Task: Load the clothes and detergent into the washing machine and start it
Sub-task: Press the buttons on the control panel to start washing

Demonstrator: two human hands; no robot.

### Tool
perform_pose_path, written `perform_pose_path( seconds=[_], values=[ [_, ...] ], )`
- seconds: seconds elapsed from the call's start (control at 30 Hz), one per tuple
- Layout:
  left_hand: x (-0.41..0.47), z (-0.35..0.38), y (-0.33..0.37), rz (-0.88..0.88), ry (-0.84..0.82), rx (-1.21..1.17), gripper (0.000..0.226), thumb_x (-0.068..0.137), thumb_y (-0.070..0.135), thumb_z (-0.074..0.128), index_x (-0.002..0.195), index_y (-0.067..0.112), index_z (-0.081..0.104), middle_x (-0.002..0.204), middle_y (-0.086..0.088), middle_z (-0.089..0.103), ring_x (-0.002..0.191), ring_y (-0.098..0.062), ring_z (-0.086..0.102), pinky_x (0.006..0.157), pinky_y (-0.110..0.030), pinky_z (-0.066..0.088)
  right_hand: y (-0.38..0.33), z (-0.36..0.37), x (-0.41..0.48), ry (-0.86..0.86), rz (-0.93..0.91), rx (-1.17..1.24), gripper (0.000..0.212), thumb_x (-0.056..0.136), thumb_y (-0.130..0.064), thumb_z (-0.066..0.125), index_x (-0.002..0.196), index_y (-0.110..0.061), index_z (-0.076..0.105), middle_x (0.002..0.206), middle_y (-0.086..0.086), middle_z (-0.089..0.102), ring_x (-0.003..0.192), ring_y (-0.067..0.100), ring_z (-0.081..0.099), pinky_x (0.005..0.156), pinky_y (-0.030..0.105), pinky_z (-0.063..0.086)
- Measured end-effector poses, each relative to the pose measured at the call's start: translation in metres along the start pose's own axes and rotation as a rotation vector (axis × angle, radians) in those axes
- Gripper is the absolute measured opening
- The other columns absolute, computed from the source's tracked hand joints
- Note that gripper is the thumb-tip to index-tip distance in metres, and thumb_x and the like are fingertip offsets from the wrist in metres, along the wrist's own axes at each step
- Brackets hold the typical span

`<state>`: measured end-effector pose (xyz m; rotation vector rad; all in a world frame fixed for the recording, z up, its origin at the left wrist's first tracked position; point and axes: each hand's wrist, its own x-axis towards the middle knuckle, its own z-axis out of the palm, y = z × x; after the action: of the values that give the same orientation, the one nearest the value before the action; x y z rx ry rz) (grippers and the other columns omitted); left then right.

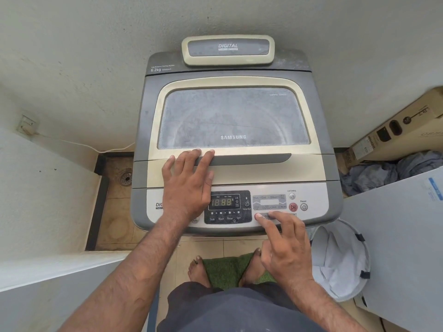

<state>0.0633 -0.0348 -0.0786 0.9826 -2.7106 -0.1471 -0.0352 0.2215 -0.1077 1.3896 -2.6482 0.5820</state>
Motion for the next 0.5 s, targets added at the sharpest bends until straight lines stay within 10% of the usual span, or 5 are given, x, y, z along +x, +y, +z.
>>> perform_pose_path(
  seconds=[0.5],
  values=[
    [-0.0004,-0.0011,0.0003,0.001,0.001,-0.001,0.053,0.100,0.037,0.046,0.152,0.028,0.045,0.143,0.000,0.050,0.136,-0.025,0.046,0.120,-0.051,0.024,-0.0038,-0.0061,0.0024,-0.043,0.051,0.045,0.060,0.072,-0.010,0.044,0.122,-0.018,0.075,0.124,0.008,0.061,0.119,0.033,0.049,0.091,0.045,0.054]
  ],
)
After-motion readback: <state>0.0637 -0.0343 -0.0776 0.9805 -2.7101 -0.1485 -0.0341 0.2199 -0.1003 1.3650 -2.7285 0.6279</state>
